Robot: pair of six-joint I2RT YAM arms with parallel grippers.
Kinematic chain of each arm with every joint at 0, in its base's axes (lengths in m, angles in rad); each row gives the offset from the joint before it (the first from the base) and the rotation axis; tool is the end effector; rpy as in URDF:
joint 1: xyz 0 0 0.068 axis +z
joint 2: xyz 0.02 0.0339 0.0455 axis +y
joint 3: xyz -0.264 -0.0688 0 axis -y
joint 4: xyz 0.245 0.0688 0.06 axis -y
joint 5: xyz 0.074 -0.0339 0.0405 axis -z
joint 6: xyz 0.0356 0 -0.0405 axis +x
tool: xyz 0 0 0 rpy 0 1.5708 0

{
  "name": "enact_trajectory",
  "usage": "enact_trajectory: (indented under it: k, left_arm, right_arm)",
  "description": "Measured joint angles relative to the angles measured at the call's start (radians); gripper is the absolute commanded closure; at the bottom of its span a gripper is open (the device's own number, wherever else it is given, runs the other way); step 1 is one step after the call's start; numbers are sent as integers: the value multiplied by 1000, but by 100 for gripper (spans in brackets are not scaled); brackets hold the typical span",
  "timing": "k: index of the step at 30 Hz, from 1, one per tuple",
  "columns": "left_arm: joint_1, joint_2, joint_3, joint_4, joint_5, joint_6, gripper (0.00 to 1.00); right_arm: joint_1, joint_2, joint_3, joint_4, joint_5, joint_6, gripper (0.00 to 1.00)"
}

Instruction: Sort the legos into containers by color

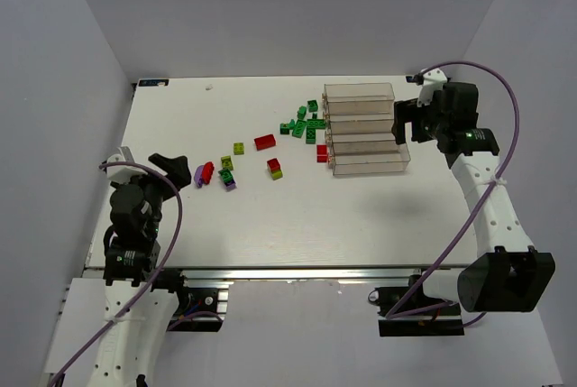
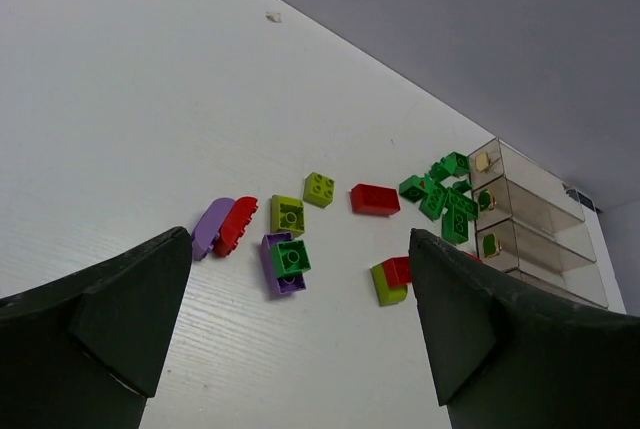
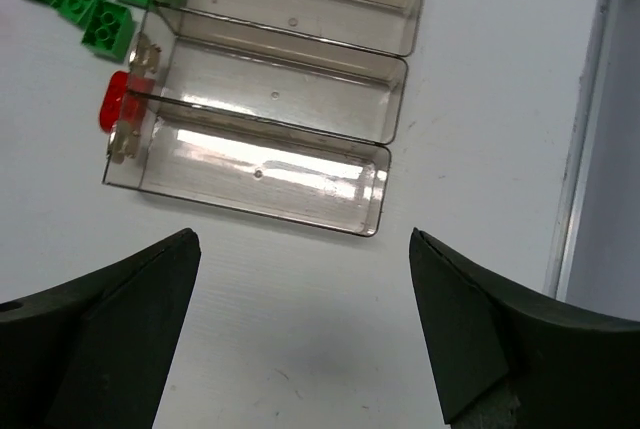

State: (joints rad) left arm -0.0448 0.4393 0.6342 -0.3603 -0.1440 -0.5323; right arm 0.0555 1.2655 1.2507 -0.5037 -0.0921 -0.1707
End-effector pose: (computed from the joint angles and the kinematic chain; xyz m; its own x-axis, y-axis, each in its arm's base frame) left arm 0.1177 -0.0002 0.3141 -0.0925 -0.4986 -0.8619 -0.1671 0.8611 -0.4802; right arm 0.2810 0.0189 0.3674 -0.4647 -0.1952 -0.8637 -0.2171 0.9707 -0.1026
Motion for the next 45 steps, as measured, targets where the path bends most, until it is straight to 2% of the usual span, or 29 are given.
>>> enact_trajectory:
  k: [3, 4, 6, 10, 13, 14, 15, 17, 18, 19, 20, 21, 22, 24, 25, 29, 32, 41, 45]
  left_arm:
    - [0, 1, 0, -9, 20, 1, 2]
    - [0, 1, 0, -10, 30, 1, 2]
    - [0, 3, 0, -13, 59, 0, 2]
    - [0, 26, 0, -8, 153, -10, 2]
    - [0, 42, -1, 0, 203, -19, 2]
    - [0, 45, -2, 2, 214, -22, 2]
    - [0, 45, -3, 2, 222, -25, 2]
    - [0, 45, -5, 1, 240, -30, 2]
    - [0, 45, -5, 1, 248, -34, 2]
    - [0, 45, -6, 1, 258, -37, 2]
    - [0, 45, -6, 1, 268, -42, 2]
    - [0, 45, -8, 1, 282, -48, 2]
    - [0, 45, -10, 1, 294, -52, 2]
    - [0, 45, -18, -1, 323, -60, 2]
    - [0, 45, -23, -8, 339, -63, 2]
    - [0, 47, -38, -47, 391, -76, 2]
    - [0, 34, -53, -79, 419, -90, 2]
    - [0, -172, -81, -108, 395, -112, 2]
    - [0, -156, -74, -111, 372, -111, 2]
  right_arm:
    - [-2, 3, 16, -32, -103, -63, 10]
    - [-1, 3, 20, -53, -192, -144, 10]
    - [16, 3, 22, -85, -275, -239, 11]
    - [108, -16, -1, -188, -475, -493, 11]
    - [198, -66, -56, -227, -569, -601, 14]
    - [227, -82, -76, -232, -584, -620, 18]
    - [264, -94, -90, -236, -592, -631, 31]
    - [347, -94, -97, -243, -589, -647, 48]
    - [393, -85, -97, -242, -586, -645, 60]
    - [435, -72, -97, -243, -583, -640, 59]
    - [466, -57, -93, -249, -582, -626, 54]
    - [495, -34, -89, -255, -579, -613, 37]
    - [515, -9, -86, -256, -576, -595, 31]
    - [543, 26, -85, -251, -565, -583, 20]
    - [557, 40, -85, -250, -562, -584, 19]
    - [595, 68, -85, -249, -559, -620, 18]
    - [608, 92, -85, -249, -565, -655, 22]
    - [612, 254, -59, -190, -559, -722, 23]
    - [630, 346, -9, -88, -489, -605, 23]
